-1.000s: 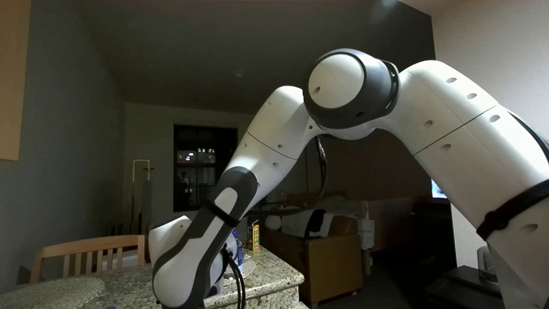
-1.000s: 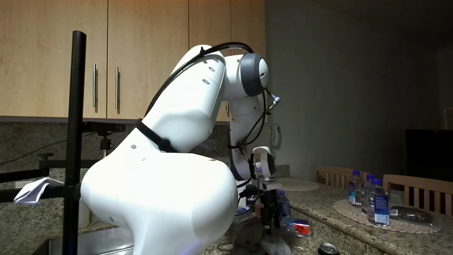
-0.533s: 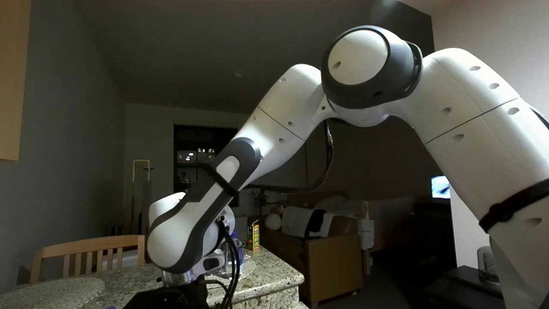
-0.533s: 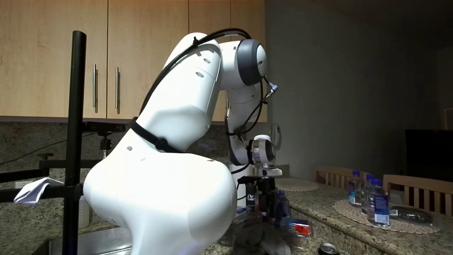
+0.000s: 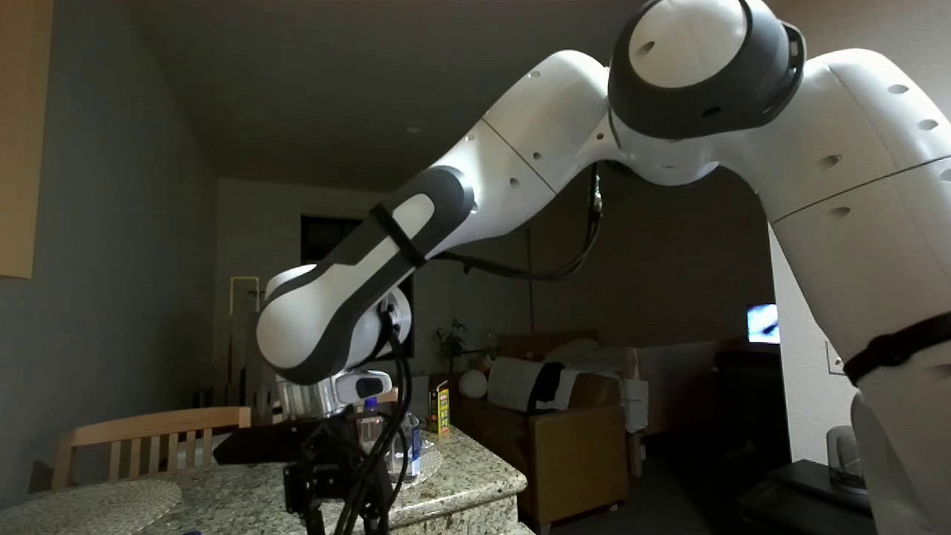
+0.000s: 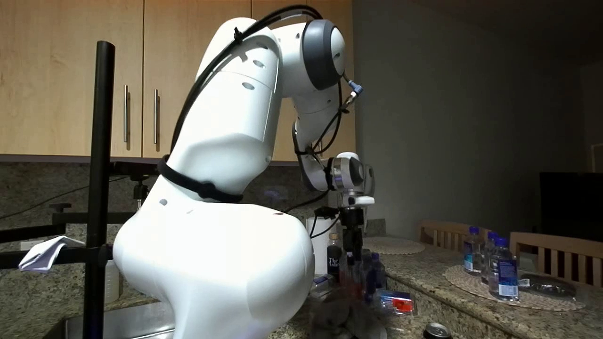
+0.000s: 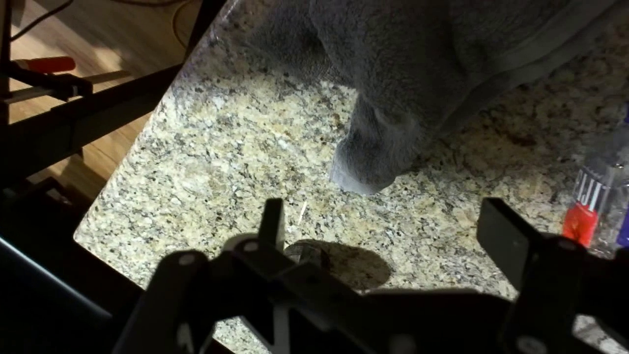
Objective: Move the grey towel to the right
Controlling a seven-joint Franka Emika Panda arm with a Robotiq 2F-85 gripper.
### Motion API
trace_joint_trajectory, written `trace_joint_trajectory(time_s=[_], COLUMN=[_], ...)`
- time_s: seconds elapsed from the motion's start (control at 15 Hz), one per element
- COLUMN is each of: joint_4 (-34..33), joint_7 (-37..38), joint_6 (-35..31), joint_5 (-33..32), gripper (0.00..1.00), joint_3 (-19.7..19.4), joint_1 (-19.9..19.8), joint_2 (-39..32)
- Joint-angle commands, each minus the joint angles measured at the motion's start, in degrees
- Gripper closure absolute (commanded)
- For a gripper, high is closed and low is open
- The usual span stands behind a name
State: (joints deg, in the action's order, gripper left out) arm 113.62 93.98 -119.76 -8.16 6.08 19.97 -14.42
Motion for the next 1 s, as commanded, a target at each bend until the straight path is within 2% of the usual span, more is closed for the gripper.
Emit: trace_joint_trajectory(time_s=[0.0, 0.4, 0.93], joint_4=[1.47, 0.78, 0.71], joint_7=[-4.59, -5.61, -9.9], joint_6=[4.27, 11.34, 14.18], joint_5=[3.38, 3.25, 3.48], gripper=[0.0, 0.0, 0.0], joint_3=[1.62, 2.0, 1.8], joint_1=[-2.61, -4.02, -6.34], joint_2=[5.22, 9.26, 12.63])
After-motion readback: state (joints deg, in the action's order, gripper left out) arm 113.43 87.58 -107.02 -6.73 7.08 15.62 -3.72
